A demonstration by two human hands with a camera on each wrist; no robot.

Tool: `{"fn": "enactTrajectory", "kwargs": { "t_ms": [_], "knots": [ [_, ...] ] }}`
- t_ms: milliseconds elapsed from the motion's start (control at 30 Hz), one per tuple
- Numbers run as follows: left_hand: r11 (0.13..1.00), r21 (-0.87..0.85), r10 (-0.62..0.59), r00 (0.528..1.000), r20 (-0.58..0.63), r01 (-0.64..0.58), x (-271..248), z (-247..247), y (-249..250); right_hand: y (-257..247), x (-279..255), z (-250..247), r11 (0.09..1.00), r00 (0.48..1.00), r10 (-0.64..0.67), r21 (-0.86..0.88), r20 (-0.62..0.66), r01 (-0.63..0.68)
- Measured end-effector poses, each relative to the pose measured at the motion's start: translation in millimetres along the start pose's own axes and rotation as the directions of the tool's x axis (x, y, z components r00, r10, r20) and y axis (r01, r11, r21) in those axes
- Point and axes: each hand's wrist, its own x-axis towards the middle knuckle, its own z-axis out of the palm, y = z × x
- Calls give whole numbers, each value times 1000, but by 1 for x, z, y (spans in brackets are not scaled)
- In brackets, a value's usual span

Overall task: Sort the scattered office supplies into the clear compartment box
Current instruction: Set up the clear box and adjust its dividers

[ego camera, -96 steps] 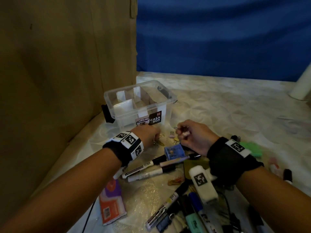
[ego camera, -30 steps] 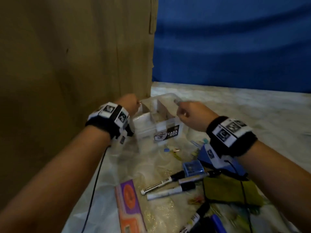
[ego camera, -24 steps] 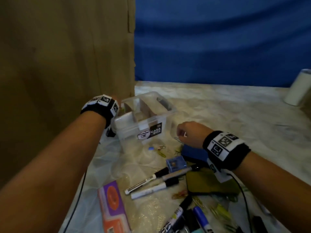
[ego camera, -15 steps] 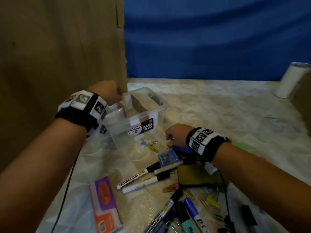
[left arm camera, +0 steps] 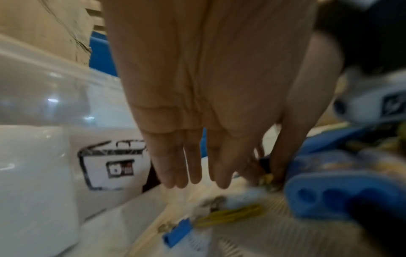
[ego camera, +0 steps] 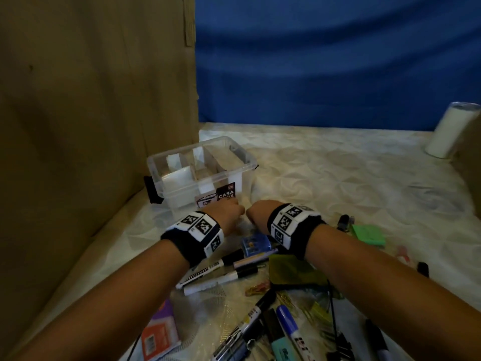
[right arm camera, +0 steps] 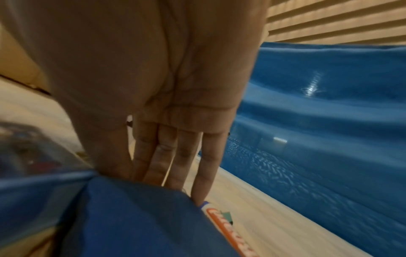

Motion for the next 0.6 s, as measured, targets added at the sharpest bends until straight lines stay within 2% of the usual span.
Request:
{"fn": "enactTrajectory", "kwargs": {
  "t_ms": [133, 233, 300, 367, 467, 533, 600],
  "knots": [
    [998, 1, -65, 998, 20, 65, 16, 1, 3, 0, 0, 0, 1000, 1000, 24, 18, -4, -24],
    [996, 25, -82, 996, 37, 81, 19, 2, 4, 6, -6, -5, 998, 998, -7, 66, -66, 11],
    [996, 40, -76, 997, 24, 75, 19, 3, 4, 12, -17, -13, 988, 991, 1, 153, -132, 20],
    [998, 26, -62, 998, 9, 62, 19, 4, 3, 20, -32, -20, 935, 978, 67, 353, -198, 8],
    [999, -12, -46, 999, 8, 46, 16, 5, 2, 39, -47, -17, 709, 935, 187, 700, -301, 83],
    [998, -28, -58, 998, 11, 59, 13, 7, 1, 51, -53, -15, 460, 918, 265, 875, -294, 148],
    [995, -57, -80, 997, 14, 80, 10, 8, -1, 63, -54, -15, 178, 910, 349, 969, -226, 172]
  ]
}}
